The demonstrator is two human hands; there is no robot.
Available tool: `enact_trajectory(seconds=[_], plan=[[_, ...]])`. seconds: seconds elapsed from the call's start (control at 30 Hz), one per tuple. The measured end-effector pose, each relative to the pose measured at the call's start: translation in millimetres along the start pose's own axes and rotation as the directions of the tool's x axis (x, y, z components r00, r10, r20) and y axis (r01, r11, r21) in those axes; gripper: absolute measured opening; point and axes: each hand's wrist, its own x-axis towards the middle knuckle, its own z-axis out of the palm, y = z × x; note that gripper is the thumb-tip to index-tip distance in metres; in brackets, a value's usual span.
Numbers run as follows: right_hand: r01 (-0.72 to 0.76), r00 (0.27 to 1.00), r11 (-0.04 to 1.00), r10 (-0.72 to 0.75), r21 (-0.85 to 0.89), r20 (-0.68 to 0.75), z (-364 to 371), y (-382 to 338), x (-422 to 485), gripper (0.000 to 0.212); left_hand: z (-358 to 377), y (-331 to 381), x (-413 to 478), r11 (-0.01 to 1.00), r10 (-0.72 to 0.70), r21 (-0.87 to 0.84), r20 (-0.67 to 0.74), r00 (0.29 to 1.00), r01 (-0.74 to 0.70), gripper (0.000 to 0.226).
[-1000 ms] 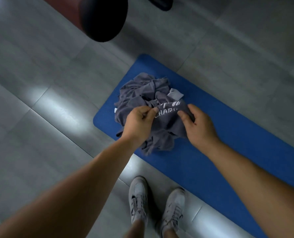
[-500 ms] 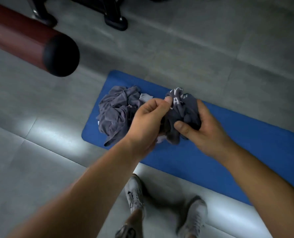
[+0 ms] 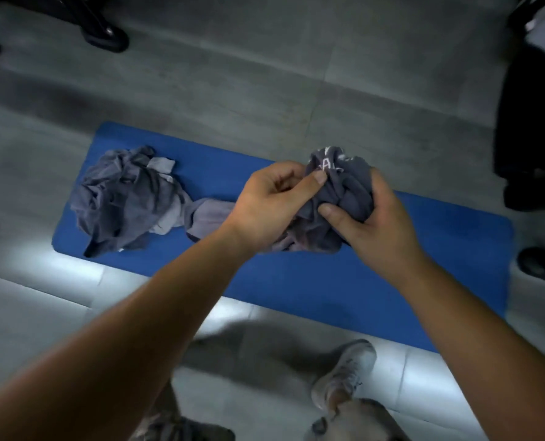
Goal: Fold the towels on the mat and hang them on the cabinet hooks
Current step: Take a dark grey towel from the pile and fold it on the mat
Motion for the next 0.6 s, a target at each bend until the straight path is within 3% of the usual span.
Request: enact_trajectory(seconds=[0.1,0.3,0.47,0.6], plan=[[-0.038,0.998,0.997,0.035,-0.062,-0.047,-68.5,41.8,-13.6,0.050,72.2,-27.1,12.9,0.997,0.010,0.072,-0.005,1.000,-0.010,0.026],[-0.121,0.989,0.954,0.094,-0.275,-0.110,-139.4,161.2,-19.2,0.040,161.6,-110.5,44.2,0.922,0.048,0.382,0.064,0.997,-0.069,0.018],[-0.254,0.967,0.855,0.225,-0.452,-0.118,-144.1,306.3,-10.1,0.049,184.9,-236.1,93.4,0.846,-0.007,0.531,0.093,0.996,-0.044,0.018],[-0.342,0.929,0.735,0.358,-0.586,-0.093,-124.7,435.3,-3.1,0.044,156.5,-358.6,129.1,0.725,-0.122,0.688,0.082,0.989,0.032,0.021]])
